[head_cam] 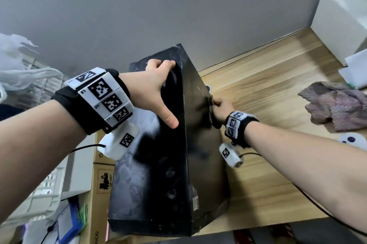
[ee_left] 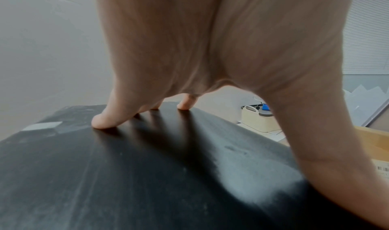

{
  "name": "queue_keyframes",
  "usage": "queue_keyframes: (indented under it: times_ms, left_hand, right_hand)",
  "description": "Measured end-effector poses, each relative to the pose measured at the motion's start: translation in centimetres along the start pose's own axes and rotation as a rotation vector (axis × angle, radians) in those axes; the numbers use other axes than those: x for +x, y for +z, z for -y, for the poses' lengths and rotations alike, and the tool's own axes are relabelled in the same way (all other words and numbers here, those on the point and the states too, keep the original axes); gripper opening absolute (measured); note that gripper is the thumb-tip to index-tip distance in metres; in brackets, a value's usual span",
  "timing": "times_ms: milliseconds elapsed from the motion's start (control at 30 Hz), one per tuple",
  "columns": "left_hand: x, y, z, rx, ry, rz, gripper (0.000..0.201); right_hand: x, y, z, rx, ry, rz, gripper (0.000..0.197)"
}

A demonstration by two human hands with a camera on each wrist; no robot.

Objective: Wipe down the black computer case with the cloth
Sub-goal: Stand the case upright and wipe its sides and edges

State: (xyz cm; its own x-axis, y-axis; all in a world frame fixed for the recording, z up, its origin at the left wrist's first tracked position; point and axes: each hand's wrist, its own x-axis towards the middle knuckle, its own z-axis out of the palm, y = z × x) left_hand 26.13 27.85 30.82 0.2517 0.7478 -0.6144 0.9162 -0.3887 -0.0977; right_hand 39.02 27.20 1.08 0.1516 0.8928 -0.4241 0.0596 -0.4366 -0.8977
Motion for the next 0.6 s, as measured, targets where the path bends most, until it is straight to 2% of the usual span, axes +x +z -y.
queue_keyframes:
  times_ms: [67,100,200,267,333,467,533,600]
  left_hand:
    - [0.0,0.0,0.0,0.0,0.001,0.0,0.152]
    - [0.0,0.0,0.0,-0.001,0.0,0.001,0.151]
    - [-0.1,0.0,0.0,-0.018,0.007,-0.009,0.15]
    - [-0.1,0.0,0.0,-0.033,0.011,-0.019,0.15]
    - [-0.2,0.0,0.0,-0.04,0.015,-0.026,0.151]
    - [-0.2,-0.1,0.0,-0.049,0.019,-0.03,0.152]
    - [-0.1,0.0,-0.1,-0.048,0.02,-0.032,0.148]
    - [-0.2,0.1,-0.1,-0.042,0.018,-0.033,0.15]
  right_hand:
    - [-0.8,0.3,-1.0,0.094,0.037,0.007,0.034]
    - [-0.9,0.3,-0.3,0.125,-0.003,-0.01,0.034]
    - [-1.9,-0.4,4.7,0.201,-0.278,-0.055,0.037]
    - [-3.6,-1.1,8.1,0.17,-0.494,-0.093,0.041]
    - [-5.8,-1.4,10.1,0.146,-0.638,-0.116,0.042]
    - [-9.5,-1.3,11.4,0.145,-0.79,-0.117,0.042]
    - [-8.9,-1.6,12.2,0.117,-0.841,-0.108,0.043]
    - [-6.9,-2.0,13.5,0.074,-0.824,-0.118,0.041]
